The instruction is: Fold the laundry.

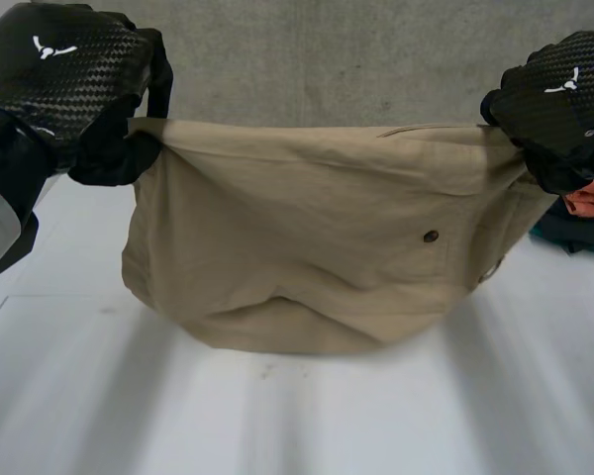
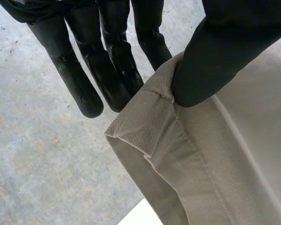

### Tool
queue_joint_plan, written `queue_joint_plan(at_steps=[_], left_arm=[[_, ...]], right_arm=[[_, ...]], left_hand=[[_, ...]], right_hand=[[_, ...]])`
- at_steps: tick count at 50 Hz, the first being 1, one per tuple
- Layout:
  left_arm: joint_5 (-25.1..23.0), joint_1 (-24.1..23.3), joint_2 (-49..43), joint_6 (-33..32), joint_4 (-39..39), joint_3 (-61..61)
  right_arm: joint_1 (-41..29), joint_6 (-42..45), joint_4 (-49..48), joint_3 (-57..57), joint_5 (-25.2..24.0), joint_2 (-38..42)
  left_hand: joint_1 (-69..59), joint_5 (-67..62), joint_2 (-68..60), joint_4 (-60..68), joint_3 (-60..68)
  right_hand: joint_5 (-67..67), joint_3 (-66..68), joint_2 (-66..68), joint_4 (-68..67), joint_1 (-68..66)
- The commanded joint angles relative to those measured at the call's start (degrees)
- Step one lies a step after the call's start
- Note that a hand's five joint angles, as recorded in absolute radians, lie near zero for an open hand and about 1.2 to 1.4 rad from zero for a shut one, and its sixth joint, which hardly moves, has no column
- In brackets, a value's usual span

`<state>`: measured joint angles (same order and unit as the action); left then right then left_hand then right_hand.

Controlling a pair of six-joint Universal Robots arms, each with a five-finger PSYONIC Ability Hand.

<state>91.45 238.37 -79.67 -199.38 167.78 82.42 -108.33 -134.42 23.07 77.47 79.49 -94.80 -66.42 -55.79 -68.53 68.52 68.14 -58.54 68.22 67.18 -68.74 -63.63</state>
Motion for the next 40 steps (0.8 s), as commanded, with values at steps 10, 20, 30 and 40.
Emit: queue_joint_plan(at_steps=[10,20,30,40], left_arm=[[3.9,0.2,-40.4,-9.5,-0.7,-17.6],[5.5,0.7,-53.9,-18.9,24.4,-52.0],[5.5,1.8,-54.7,-21.6,41.6,-58.3],[5.4,2.3,-50.3,-17.9,40.7,-38.7]], right_arm=[[-2.5,8.2,2.9,-8.6,5.6,26.7],[-3.9,6.7,-27.1,-27.8,8.4,38.4],[-4.1,4.6,-61.3,-30.7,8.6,39.2],[-5.2,2.8,-53.4,-26.0,9.0,42.8]], left_hand=[[-13.6,-14.2,-11.5,11.5,11.9],[-13.6,-14.2,-11.5,11.5,11.9],[-13.6,-14.2,-11.5,11.5,11.9],[-13.6,-14.2,-11.5,11.5,11.9]], right_hand=[[-11.5,11.8,12.8,-11.3,-16.4],[-11.5,11.8,12.8,-11.3,-16.4],[-11.5,11.8,12.8,-11.3,-16.4],[-11.5,11.8,12.8,-11.3,-16.4]])
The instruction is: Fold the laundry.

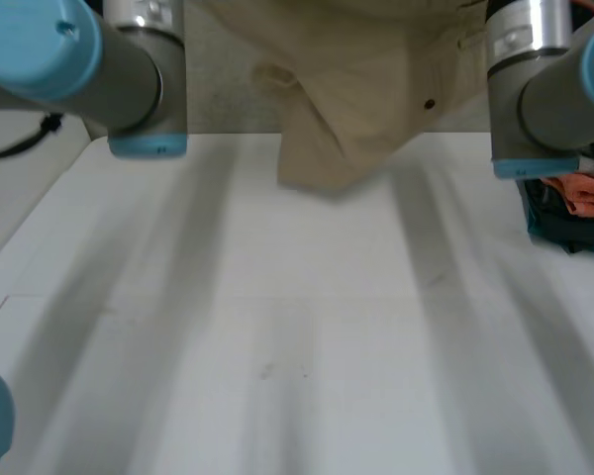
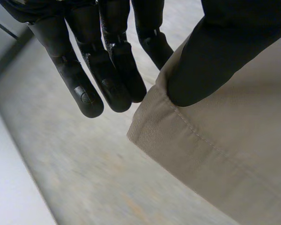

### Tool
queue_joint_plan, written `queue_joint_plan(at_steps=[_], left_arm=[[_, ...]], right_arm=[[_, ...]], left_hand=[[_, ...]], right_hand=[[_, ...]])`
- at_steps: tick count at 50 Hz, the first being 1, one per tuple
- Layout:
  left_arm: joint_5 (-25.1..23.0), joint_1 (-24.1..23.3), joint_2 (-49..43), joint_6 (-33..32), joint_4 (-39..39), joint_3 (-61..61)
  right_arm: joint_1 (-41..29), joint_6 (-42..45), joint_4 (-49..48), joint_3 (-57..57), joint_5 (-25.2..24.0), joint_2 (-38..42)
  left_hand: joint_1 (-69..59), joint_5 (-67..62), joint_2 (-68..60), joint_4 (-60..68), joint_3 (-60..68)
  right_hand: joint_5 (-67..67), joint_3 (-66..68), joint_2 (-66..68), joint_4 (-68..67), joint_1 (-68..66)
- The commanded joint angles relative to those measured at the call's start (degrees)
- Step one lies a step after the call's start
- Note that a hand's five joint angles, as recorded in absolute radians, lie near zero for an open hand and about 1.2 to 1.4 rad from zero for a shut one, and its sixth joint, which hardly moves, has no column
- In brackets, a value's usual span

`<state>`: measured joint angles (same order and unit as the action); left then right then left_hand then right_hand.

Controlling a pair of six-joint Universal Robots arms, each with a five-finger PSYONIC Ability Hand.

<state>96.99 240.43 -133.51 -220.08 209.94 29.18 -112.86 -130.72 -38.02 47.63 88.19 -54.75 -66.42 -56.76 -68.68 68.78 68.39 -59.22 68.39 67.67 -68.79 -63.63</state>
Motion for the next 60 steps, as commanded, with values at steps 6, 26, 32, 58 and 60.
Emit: queue_joint_plan(at_steps=[6,26,32,58,60], left_arm=[[0.0,-0.3,3.9,4.0,-2.3,29.2],[1.4,-3.9,27.0,7.2,-20.1,68.8],[1.3,-7.1,39.9,7.2,-34.3,78.4],[0.5,-16.4,33.7,5.4,-29.8,65.5],[-1.7,-15.8,29.7,2.7,-24.3,61.5]], right_arm=[[-0.8,-0.8,14.0,8.2,0.5,6.6],[-0.3,-0.3,47.4,30.4,-0.1,-6.2],[1.9,0.5,58.8,39.3,-0.6,-14.8],[4.5,9.1,58.7,59.5,-5.8,-25.1],[4.4,8.0,57.4,60.0,-6.7,-25.1]], left_hand=[[-13.6,-13.2,-11.3,11.2,11.6],[-13.6,-13.2,-11.3,11.2,11.6],[-13.6,-13.2,-11.3,11.2,11.6],[52.8,53.2,55.1,-55.2,-54.8],[53.0,53.3,55.3,-55.4,-55.0]], right_hand=[[-10.8,11.6,12.3,-11.2,-16.4],[-10.8,11.6,12.3,-11.2,-16.4],[-10.8,11.6,12.3,-11.2,-16.4],[-10.8,11.6,12.3,-11.2,-16.4],[-10.8,11.6,12.3,-11.2,-16.4]])
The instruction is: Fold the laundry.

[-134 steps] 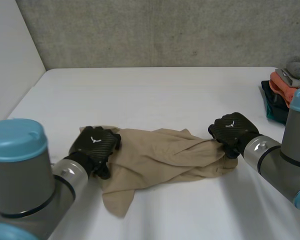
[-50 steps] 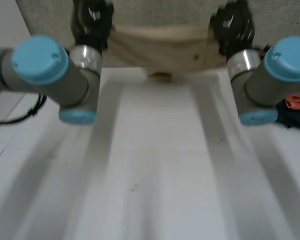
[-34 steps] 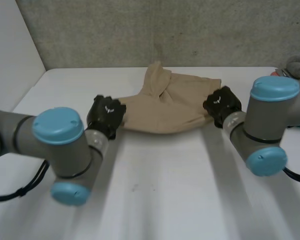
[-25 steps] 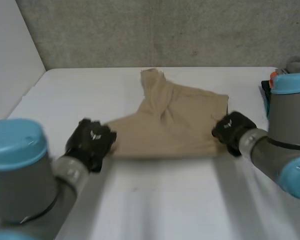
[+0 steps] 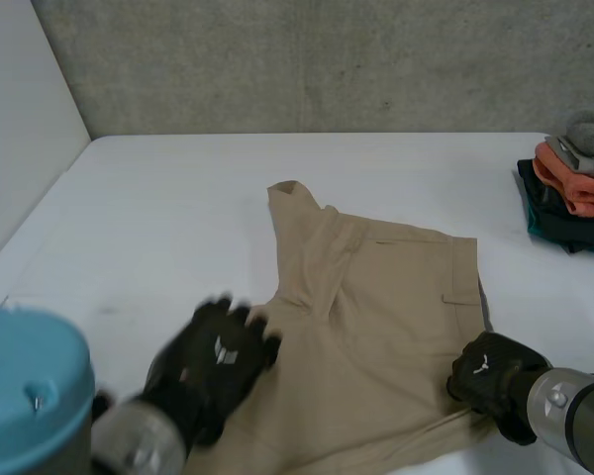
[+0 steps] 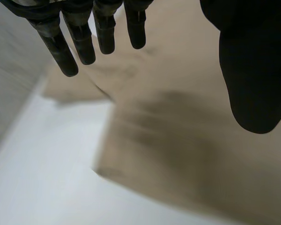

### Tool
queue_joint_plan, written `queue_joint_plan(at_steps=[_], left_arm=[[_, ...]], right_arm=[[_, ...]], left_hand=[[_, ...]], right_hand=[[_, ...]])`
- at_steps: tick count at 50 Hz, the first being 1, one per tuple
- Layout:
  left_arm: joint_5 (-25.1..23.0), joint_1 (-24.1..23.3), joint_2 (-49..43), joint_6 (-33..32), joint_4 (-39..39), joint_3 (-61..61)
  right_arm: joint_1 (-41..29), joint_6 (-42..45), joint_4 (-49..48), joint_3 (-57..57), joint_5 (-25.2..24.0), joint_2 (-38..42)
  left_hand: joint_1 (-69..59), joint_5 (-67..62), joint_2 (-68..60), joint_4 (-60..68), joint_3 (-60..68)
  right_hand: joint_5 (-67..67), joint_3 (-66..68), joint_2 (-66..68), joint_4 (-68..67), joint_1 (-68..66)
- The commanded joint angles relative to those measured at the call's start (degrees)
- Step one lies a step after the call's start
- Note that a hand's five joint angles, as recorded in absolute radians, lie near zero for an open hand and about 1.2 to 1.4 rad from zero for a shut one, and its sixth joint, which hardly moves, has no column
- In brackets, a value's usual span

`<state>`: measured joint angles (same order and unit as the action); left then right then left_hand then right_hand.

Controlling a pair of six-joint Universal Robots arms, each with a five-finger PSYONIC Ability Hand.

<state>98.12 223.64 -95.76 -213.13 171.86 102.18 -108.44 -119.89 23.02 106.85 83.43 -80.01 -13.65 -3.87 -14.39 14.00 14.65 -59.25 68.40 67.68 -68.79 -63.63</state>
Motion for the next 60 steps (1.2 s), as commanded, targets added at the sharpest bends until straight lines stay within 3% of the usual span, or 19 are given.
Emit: queue_joint_plan(at_steps=[1,3,7,11,22,26,27,31,32,39,53,60], left_arm=[[-4.2,1.4,-9.7,-5.4,15.4,-12.9],[-7.5,3.0,-13.0,-7.8,18.2,-15.5],[-20.1,8.2,-24.9,-14.9,23.0,-23.9],[-27.3,10.3,-34.9,-20.0,23.4,-33.2],[-32.8,12.9,-51.2,-23.0,22.4,-49.2],[-35.0,13.1,-53.7,-22.9,22.6,-52.1],[-34.9,13.2,-54.7,-22.9,22.5,-53.0],[-32.0,13.3,-54.6,-22.9,22.7,-52.8],[-30.4,13.3,-54.3,-22.9,22.7,-52.4],[-12.7,14.0,-45.4,-22.8,23.3,-43.2],[-3.2,13.4,-35.8,-21.5,22.7,-24.1],[2.3,13.4,-32.9,-12.5,22.2,-23.4]], right_arm=[[0.1,-3.2,-4.1,1.1,-2.4,0.2],[0.1,-3.8,-5.1,1.7,-3.4,0.3],[0.1,-4.5,-6.3,2.5,-4.6,0.8],[0.1,-4.6,-7.4,2.9,-4.9,1.1],[0.1,-4.9,-9.4,3.2,-4.9,4.2],[0.1,-5.6,-9.9,3.3,-4.9,4.5],[0.1,-5.8,-10.1,3.4,-4.9,4.5],[0.2,-6.0,-10.4,3.4,-4.9,4.5],[0.2,-6.1,-10.4,3.4,-4.8,4.5],[1.1,-6.1,-10.5,3.3,-4.9,4.5],[0.7,-6.7,-10.6,3.5,-4.9,4.6],[0.9,-7.3,-11.0,3.5,-4.9,4.6]], left_hand=[[0.2,0.5,1.0,-0.6,-1.2],[0.1,0.3,0.8,-0.4,-1.1],[-3.6,-3.4,-2.9,3.3,2.6],[-5.8,-5.6,-5.1,5.5,4.8],[-9.0,-8.8,-8.3,8.7,8.0],[-18.4,-18.2,-17.7,18.1,17.4],[-30.4,-30.2,-29.7,30.1,29.4],[-63.9,-63.7,-63.2,63.6,62.9],[-66.3,-66.1,-65.6,66.0,65.3],[-66.4,-66.1,-65.6,66.0,65.3],[-66.4,-66.1,-65.6,66.0,65.3],[-44.9,-44.7,-44.1,44.5,43.9]], right_hand=[[-10.7,11.6,12.3,-11.2,-16.4],[-10.7,11.6,12.3,-11.2,-16.4],[-10.7,11.6,12.3,-11.2,-16.4],[-10.7,11.6,12.3,-11.2,-16.4],[-10.7,11.6,12.3,-11.2,-16.4],[-10.7,11.6,12.3,-11.2,-16.4],[-10.7,11.6,12.3,-11.2,-16.4],[-10.7,11.6,12.3,-11.2,-16.4],[-10.7,11.6,12.3,-11.2,-16.4],[-10.7,11.6,12.3,-11.2,-16.4],[-10.7,11.6,12.3,-11.2,-16.4],[-10.7,11.6,12.3,-11.2,-16.4]])
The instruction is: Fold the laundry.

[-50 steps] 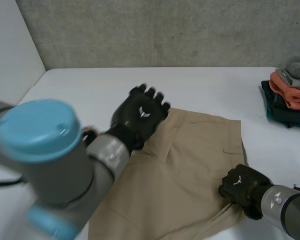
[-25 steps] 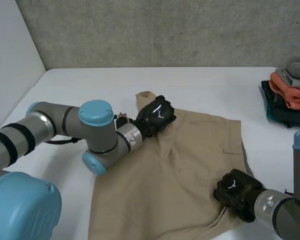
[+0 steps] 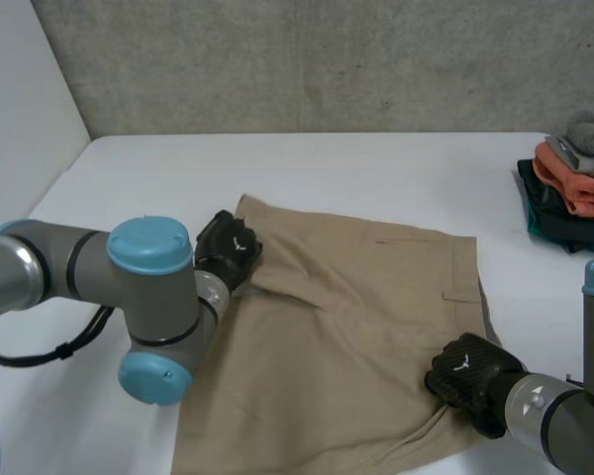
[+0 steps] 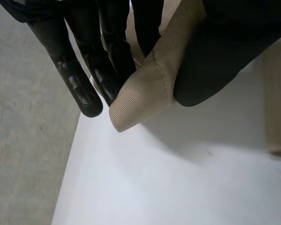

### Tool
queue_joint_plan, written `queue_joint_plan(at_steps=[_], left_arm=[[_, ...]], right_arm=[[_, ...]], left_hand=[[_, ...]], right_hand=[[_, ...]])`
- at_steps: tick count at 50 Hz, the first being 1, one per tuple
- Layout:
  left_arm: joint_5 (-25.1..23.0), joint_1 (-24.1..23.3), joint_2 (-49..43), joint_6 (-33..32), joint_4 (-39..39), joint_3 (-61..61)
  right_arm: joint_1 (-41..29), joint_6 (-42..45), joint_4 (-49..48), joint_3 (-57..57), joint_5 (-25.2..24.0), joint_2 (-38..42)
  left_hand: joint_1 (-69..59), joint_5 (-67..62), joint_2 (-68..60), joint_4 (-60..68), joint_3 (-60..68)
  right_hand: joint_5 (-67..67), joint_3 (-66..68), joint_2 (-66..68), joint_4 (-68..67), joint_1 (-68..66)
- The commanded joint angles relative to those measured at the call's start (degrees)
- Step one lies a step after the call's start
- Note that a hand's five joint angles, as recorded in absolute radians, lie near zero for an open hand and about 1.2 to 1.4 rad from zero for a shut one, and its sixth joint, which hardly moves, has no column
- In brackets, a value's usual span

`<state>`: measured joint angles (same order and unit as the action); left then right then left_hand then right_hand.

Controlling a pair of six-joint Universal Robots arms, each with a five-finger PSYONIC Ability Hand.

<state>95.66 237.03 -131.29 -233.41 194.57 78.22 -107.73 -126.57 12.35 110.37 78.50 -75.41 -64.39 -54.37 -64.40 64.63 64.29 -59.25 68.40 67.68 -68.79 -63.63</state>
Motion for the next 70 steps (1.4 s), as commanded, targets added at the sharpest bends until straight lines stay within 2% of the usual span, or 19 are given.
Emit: queue_joint_plan(at_steps=[1,5,6,9,10,20,24,29,37,48,54,61,67,70], left_arm=[[5.5,0.1,3.5,9.5,-0.7,0.7],[6.8,0.0,6.9,15.3,-2.6,1.3],[6.8,-0.1,8.6,16.9,-3.9,1.9],[6.5,-0.3,11.7,19.0,-5.9,3.2],[6.5,-0.3,12.5,19.2,-6.2,3.7],[4.2,-1.2,26.3,21.7,-7.2,17.2],[2.3,-2.9,32.7,26.2,-8.1,25.0],[2.0,-6.7,39.6,33.0,-13.1,32.3],[2.0,-8.6,40.2,38.5,-20.3,36.7],[2.0,-8.6,36.3,39.6,-20.5,37.4],[2.2,-8.5,33.9,39.4,-18.8,36.4],[3.7,-8.4,28.4,38.8,-12.1,34.9],[4.9,-8.7,27.9,38.6,-12.5,33.8],[4.9,-9.1,31.1,38.3,-15.3,33.8]], right_arm=[[0.3,-0.6,-0.4,0.0,0.0,0.0],[0.4,-0.6,-0.5,0.1,0.0,0.0],[0.4,-0.6,-0.5,0.1,0.0,-0.1],[0.3,-0.7,-0.7,0.0,-0.1,-0.1],[0.3,-0.8,-0.9,0.0,-0.1,-0.1],[0.3,-9.5,-2.6,-2.1,-0.3,-0.3],[0.4,-12.6,-2.7,-2.5,-1.1,-0.3],[0.9,-16.8,-2.8,-2.9,-3.1,-0.3],[2.3,-19.5,-5.9,-2.8,-3.0,-0.5],[3.7,-23.8,-9.6,-2.4,-2.4,-1.0],[3.7,-23.8,-9.8,-2.1,-2.4,-1.0],[3.9,-23.8,-9.9,-2.1,-2.4,-2.3],[5.3,-23.1,-9.6,-2.3,-2.1,-5.3],[5.3,-22.7,-9.0,-2.3,-2.2,-7.4]], left_hand=[[7.7,7.7,7.7,-8.0,-7.6],[17.6,17.6,17.6,-17.9,-17.5],[31.2,31.1,31.2,-31.4,-31.1],[46.0,46.0,46.1,-46.3,-45.9],[47.3,47.2,47.3,-47.5,-47.2],[45.4,45.4,45.4,-45.7,-45.3],[42.7,42.7,42.7,-43.0,-42.6],[41.7,41.7,41.7,-42.0,-41.6],[41.7,41.7,41.7,-42.0,-41.6],[41.4,41.4,41.4,-41.6,-41.3],[32.0,32.0,32.0,-32.2,-31.9],[-13.1,-13.1,-13.1,12.8,13.2],[-15.6,-15.6,-15.6,15.4,15.7],[-15.6,-15.6,-15.6,15.4,15.7]], right_hand=[[-10.7,11.6,12.3,-11.2,-16.4],[-10.7,11.6,12.3,-11.2,-16.4],[-10.7,11.6,12.3,-11.2,-16.4],[-10.7,11.6,12.3,-11.2,-16.4],[-10.7,11.6,12.3,-11.2,-16.4],[-10.7,11.6,12.3,-11.2,-16.4],[-10.7,11.6,12.3,-11.2,-16.4],[-10.7,11.6,12.3,-11.2,-16.4],[-10.7,11.6,12.3,-11.2,-16.4],[-10.7,11.6,12.3,-11.2,-16.4],[-10.7,11.6,12.3,-11.2,-16.4],[-10.7,11.6,12.3,-11.2,-16.4],[-10.7,11.6,12.3,-11.2,-16.4],[-10.7,11.6,12.3,-11.2,-16.4]])
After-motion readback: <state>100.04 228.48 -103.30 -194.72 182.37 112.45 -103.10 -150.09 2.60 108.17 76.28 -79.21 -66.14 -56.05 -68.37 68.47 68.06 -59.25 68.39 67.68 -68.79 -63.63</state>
